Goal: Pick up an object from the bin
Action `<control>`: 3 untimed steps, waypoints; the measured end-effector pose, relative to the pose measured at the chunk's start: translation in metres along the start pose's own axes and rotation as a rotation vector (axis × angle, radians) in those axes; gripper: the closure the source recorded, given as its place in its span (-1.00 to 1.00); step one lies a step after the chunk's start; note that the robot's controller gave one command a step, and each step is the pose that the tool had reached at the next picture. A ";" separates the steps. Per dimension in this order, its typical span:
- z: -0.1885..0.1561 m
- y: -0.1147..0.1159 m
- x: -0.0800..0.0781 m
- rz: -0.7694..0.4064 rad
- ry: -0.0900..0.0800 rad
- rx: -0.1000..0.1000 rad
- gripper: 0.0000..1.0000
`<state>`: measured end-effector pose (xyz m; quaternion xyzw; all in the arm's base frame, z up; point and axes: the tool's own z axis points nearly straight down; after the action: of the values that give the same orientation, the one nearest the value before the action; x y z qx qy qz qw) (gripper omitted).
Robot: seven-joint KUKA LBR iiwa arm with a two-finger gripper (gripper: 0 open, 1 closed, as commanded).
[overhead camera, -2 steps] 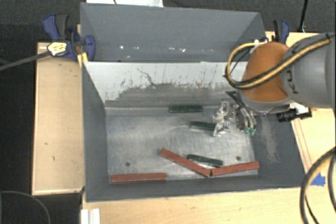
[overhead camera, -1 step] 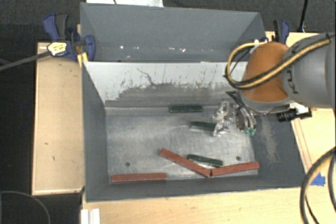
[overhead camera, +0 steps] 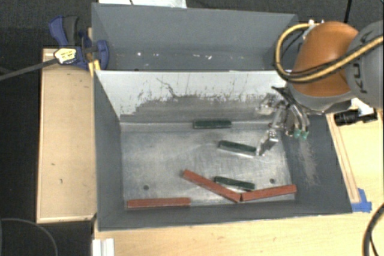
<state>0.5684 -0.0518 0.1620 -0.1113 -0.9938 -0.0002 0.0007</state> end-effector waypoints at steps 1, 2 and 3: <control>-0.065 0.002 -0.001 0.018 -0.009 -0.002 -1.00; -0.008 0.006 -0.001 0.014 -0.011 -0.001 -1.00; 0.086 0.020 -0.005 0.096 -0.013 -0.003 1.00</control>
Offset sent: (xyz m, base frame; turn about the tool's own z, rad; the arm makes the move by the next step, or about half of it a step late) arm 0.0002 0.0147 -0.0908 0.0158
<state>0.5778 -0.0334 0.0755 -0.1590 -0.9873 -0.0010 -0.0059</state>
